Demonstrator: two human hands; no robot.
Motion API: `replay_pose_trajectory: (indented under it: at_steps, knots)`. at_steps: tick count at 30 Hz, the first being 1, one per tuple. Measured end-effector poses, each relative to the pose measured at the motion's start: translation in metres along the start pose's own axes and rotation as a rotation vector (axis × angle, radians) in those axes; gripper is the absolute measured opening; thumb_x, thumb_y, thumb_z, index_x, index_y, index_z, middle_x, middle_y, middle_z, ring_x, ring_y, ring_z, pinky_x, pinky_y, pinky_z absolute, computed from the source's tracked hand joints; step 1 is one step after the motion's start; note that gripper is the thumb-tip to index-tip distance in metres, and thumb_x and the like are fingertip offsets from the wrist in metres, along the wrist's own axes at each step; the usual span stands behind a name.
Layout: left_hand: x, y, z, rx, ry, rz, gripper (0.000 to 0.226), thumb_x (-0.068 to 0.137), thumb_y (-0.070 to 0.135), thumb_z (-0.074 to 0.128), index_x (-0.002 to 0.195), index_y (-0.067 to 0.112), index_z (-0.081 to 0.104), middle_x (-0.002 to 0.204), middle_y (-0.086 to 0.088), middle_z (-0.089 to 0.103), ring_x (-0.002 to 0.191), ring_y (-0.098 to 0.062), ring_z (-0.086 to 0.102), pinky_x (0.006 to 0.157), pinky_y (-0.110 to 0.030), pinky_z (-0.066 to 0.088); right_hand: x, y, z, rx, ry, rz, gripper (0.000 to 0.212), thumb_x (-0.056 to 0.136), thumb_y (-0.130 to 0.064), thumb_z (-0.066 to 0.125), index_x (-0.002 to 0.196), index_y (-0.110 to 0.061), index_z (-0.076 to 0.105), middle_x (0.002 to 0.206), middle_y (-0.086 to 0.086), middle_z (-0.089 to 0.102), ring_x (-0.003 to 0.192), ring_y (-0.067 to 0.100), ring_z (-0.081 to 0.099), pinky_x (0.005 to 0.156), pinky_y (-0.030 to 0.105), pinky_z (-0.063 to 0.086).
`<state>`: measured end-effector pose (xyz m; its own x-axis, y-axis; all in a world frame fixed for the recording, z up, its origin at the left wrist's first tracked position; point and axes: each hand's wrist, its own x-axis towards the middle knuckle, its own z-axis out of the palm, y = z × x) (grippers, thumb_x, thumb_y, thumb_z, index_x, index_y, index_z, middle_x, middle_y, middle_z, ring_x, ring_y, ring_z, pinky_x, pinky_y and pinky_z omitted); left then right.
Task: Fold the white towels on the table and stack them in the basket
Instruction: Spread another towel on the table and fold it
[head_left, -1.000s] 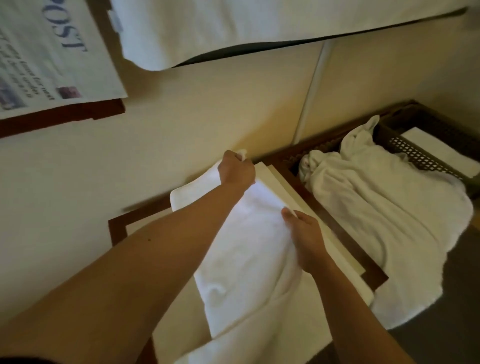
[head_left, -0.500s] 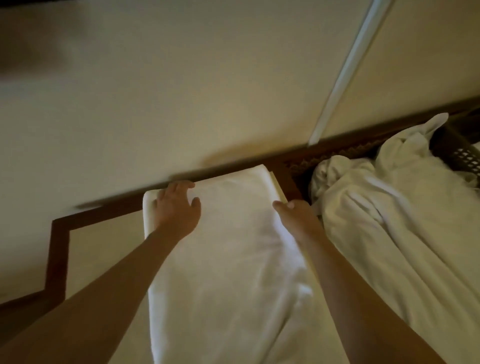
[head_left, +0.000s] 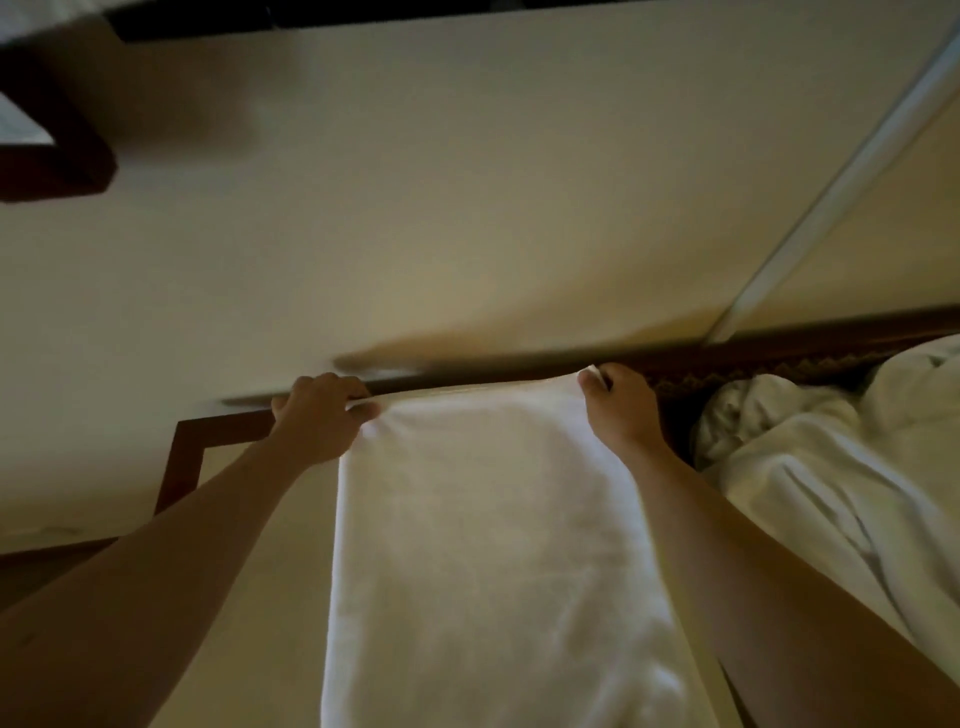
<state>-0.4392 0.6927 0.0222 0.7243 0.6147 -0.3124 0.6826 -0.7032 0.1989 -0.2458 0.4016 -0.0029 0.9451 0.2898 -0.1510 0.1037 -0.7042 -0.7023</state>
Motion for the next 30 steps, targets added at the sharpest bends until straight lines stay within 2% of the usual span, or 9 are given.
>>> replay_pose_trajectory:
  at_steps: [3,7,11,14,17,19,22,25,30]
  knots:
    - [0.010,-0.012,-0.002,-0.046,-0.022,-0.056,0.027,0.099,0.054,0.055,0.121,0.041,0.065,0.123,0.001,0.066,0.127,-0.028,0.049,0.101,-0.046,0.040,0.003,0.003,0.005,-0.084,0.042,-0.040,0.036,0.104,-0.033,0.056,0.071,-0.017,0.051,0.067,-0.007,0.048,0.071,0.021,0.046,0.067,0.031,0.030]
    - [0.018,-0.007,0.005,0.021,-0.071,-0.112,0.034,0.102,0.052,0.046,0.131,0.040,0.060,0.137,-0.005,0.054,0.129,-0.033,0.046,0.102,-0.049,0.043,0.005,0.006,0.014,-0.102,0.129,-0.089,0.036,0.103,-0.035,0.056,0.073,-0.015,0.053,0.067,-0.003,0.053,0.071,0.026,0.056,0.063,0.032,0.036]
    - [0.001,0.009,0.021,-0.038,0.128,-0.141,0.031,0.102,0.035,0.054,0.131,0.027,0.059,0.135,-0.011,0.050,0.125,-0.039,0.047,0.100,-0.052,0.040,0.009,0.008,0.019,-0.221,0.158,-0.151,0.032,0.105,-0.038,0.052,0.098,-0.010,0.064,0.098,0.012,0.066,0.091,0.035,0.064,0.072,0.040,0.050]
    - [-0.055,0.027,0.058,-0.013,0.364,0.174,0.044,0.096,0.028,0.062,0.138,0.019,0.055,0.147,-0.015,0.047,0.137,-0.043,0.043,0.111,-0.057,0.036,0.001,0.006,0.014,-0.231,0.194,-0.085,0.033,0.105,-0.036,0.053,0.122,-0.009,0.060,0.123,0.017,0.058,0.109,0.040,0.059,0.086,0.047,0.049]
    - [-0.091,0.044,0.092,0.067,0.191,0.401,0.058,0.104,0.050,0.036,0.158,0.029,0.030,0.171,-0.007,0.012,0.158,-0.032,0.008,0.126,-0.057,0.011,-0.035,0.000,0.021,-0.429,0.241,-0.277,0.045,0.102,-0.037,0.048,0.142,-0.016,0.050,0.146,0.017,0.047,0.132,0.040,0.046,0.100,0.056,0.041]
    - [-0.090,0.045,0.103,0.065,0.093,0.360,0.065,0.103,0.060,0.019,0.162,0.035,0.012,0.172,0.000,-0.008,0.158,-0.026,-0.011,0.126,-0.056,0.000,-0.059,-0.004,0.035,-0.550,-0.018,-0.459,0.062,0.102,-0.049,0.031,0.158,-0.023,0.029,0.167,0.009,0.022,0.154,0.033,0.020,0.118,0.060,0.022]
    - [-0.076,0.028,0.104,0.093,0.109,0.290,0.071,0.100,0.069,0.012,0.163,0.039,-0.001,0.171,0.005,-0.016,0.157,-0.022,-0.014,0.127,-0.049,-0.005,-0.060,0.012,0.041,-0.704,-0.279,-0.445,0.070,0.100,-0.066,0.006,0.162,-0.035,-0.004,0.171,-0.006,-0.013,0.157,0.023,-0.016,0.123,0.059,-0.005]
    - [-0.065,0.008,0.095,0.095,0.103,0.140,0.072,0.100,0.068,0.011,0.163,0.034,-0.003,0.171,0.005,-0.015,0.158,-0.024,-0.010,0.125,-0.050,-0.005,-0.035,0.021,0.032,-0.727,-0.251,-0.359,0.066,0.103,-0.061,0.009,0.163,-0.035,-0.003,0.171,-0.011,-0.013,0.157,0.022,-0.016,0.120,0.065,-0.008]
    - [-0.072,-0.013,0.078,0.029,0.051,-0.163,0.081,0.100,0.066,0.011,0.164,0.019,-0.003,0.172,-0.006,-0.010,0.157,-0.035,-0.006,0.124,-0.061,-0.003,-0.017,0.016,0.007,-0.618,-0.150,0.047,0.066,0.105,-0.056,0.010,0.164,-0.027,-0.002,0.171,-0.008,-0.015,0.156,0.034,-0.017,0.115,0.075,-0.007]
